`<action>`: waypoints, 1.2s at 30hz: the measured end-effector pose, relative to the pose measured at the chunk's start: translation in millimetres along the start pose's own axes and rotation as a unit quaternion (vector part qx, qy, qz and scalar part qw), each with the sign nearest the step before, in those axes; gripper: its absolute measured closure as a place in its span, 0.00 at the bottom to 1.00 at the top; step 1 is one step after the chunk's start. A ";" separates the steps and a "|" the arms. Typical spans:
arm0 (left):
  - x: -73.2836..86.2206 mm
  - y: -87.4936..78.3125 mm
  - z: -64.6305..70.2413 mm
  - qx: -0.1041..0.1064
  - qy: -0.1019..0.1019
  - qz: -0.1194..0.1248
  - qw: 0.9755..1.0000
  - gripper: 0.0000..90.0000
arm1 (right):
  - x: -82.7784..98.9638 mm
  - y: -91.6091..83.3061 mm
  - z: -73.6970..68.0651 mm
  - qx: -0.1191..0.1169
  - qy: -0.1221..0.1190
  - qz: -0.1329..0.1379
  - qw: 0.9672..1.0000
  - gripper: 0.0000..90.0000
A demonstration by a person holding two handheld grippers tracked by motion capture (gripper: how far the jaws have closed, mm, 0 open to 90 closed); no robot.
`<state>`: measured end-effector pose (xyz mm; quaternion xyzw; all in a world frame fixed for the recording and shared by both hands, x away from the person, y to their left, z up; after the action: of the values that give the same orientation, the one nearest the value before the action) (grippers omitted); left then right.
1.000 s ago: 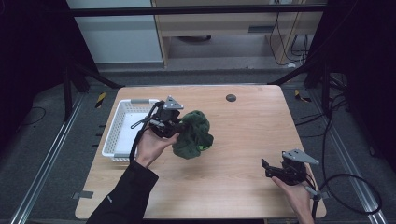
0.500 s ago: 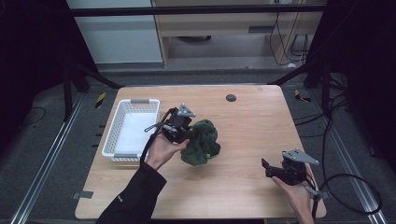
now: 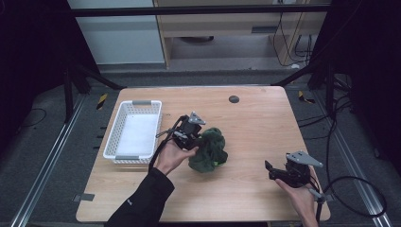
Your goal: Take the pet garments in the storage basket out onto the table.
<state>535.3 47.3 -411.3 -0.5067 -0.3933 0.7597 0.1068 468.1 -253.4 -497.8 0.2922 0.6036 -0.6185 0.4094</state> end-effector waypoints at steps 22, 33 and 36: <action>14.9 25.6 -2.7 0.013 0.008 -0.042 0.999 0.66 | 0.9 1.0 -0.1 0.003 -0.001 -0.003 1.000 0.13; 18.2 21.9 -1.5 0.006 0.016 -0.039 0.999 0.34 | 1.3 1.7 -0.1 0.003 -0.003 -0.003 1.000 0.13; 19.2 18.3 -0.6 0.011 0.017 -0.036 0.999 0.30 | 1.4 1.7 0.0 0.003 -0.003 -0.003 1.000 0.13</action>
<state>531.2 46.2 -437.5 -0.5039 -0.4015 0.7506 0.1467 468.8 -253.5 -499.8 0.2899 0.6017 -0.6225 0.4079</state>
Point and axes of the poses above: each handheld gripper's, and its own axes: y roughly forward along the jaws, x roughly out of its underside, z roughly to its right, the point moved 5 cm from there along y, roughly forward along the jaws, and after that the axes turned 12 degrees about x, right-handed, at the moved point
